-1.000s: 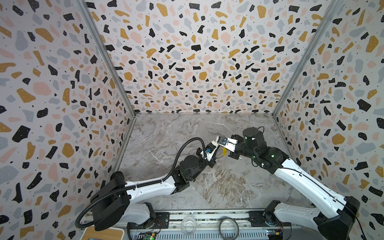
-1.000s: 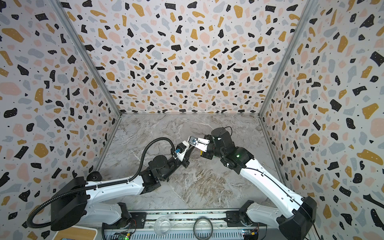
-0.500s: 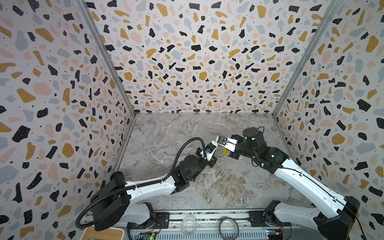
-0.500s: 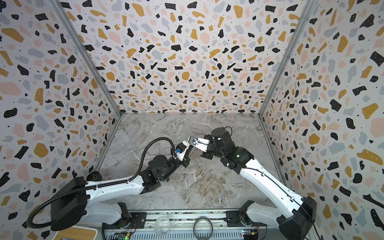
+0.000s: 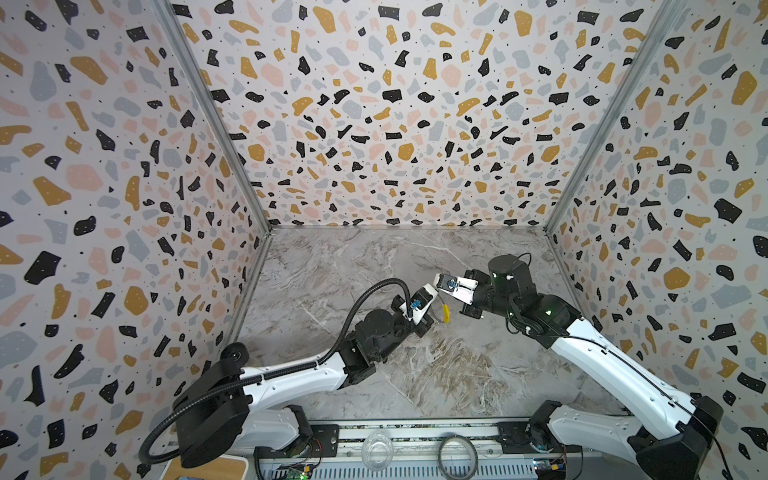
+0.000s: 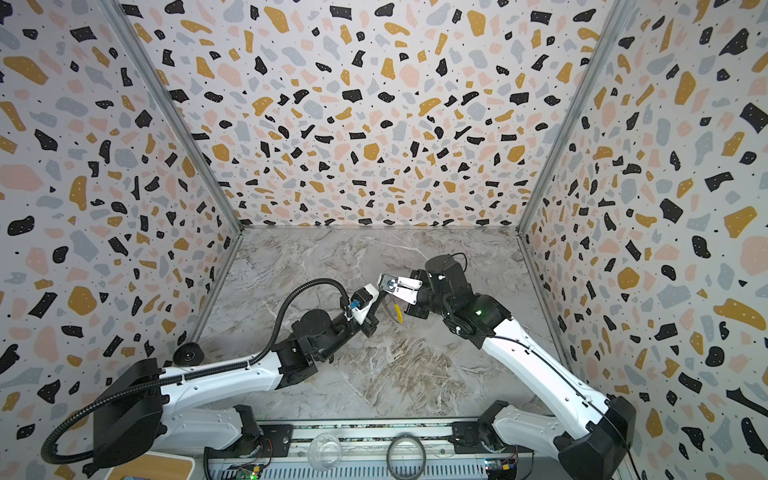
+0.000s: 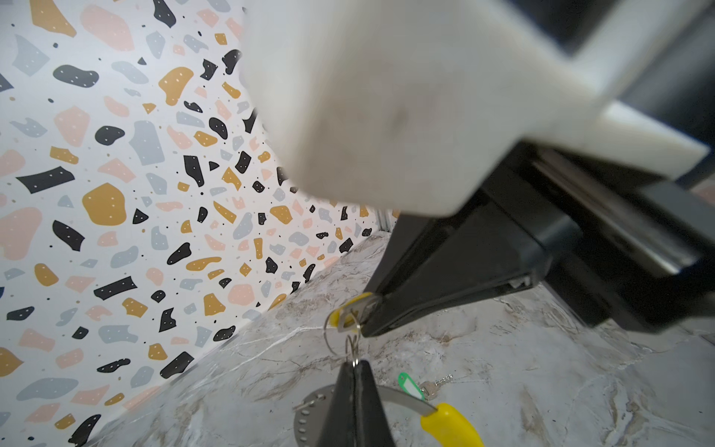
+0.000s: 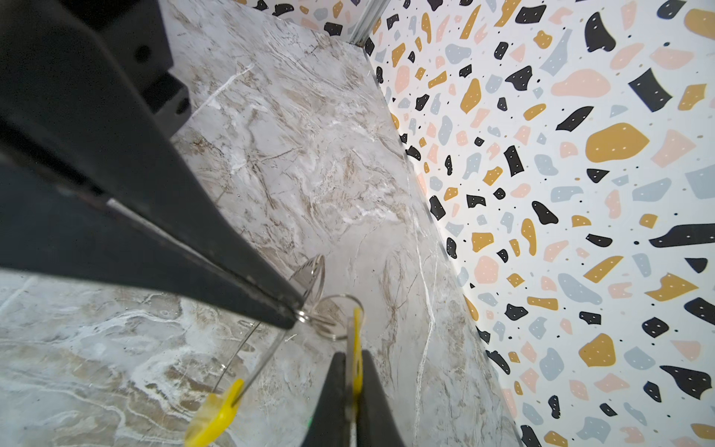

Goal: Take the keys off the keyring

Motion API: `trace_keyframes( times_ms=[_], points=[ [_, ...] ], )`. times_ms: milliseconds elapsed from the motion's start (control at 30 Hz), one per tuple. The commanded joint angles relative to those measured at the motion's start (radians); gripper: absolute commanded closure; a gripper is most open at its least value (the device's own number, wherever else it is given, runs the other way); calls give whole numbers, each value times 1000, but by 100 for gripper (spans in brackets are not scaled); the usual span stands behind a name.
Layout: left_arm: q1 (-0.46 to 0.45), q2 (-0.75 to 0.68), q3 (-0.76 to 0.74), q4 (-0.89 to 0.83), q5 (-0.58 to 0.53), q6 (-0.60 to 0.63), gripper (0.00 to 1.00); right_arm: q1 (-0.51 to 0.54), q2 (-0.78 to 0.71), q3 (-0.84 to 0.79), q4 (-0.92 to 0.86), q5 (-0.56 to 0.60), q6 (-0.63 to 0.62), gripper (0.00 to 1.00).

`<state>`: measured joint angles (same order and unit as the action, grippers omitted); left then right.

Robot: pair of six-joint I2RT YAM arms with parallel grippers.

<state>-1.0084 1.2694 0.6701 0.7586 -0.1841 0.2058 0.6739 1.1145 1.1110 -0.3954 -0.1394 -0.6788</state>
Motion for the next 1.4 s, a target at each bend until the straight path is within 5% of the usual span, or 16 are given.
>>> trace_keyframes(
  times_ms=[0, 700, 1367],
  points=[
    [13, -31, -9, 31, 57, 17, 100, -18, -41, -15, 8, -6, 2, 100],
    [141, -48, -7, 77, 358, -78, 100, -61, -93, -109, 47, -23, 9, 100],
    [163, -62, 8, 48, 411, -75, 100, -90, -106, -154, 51, -28, -28, 100]
  ],
)
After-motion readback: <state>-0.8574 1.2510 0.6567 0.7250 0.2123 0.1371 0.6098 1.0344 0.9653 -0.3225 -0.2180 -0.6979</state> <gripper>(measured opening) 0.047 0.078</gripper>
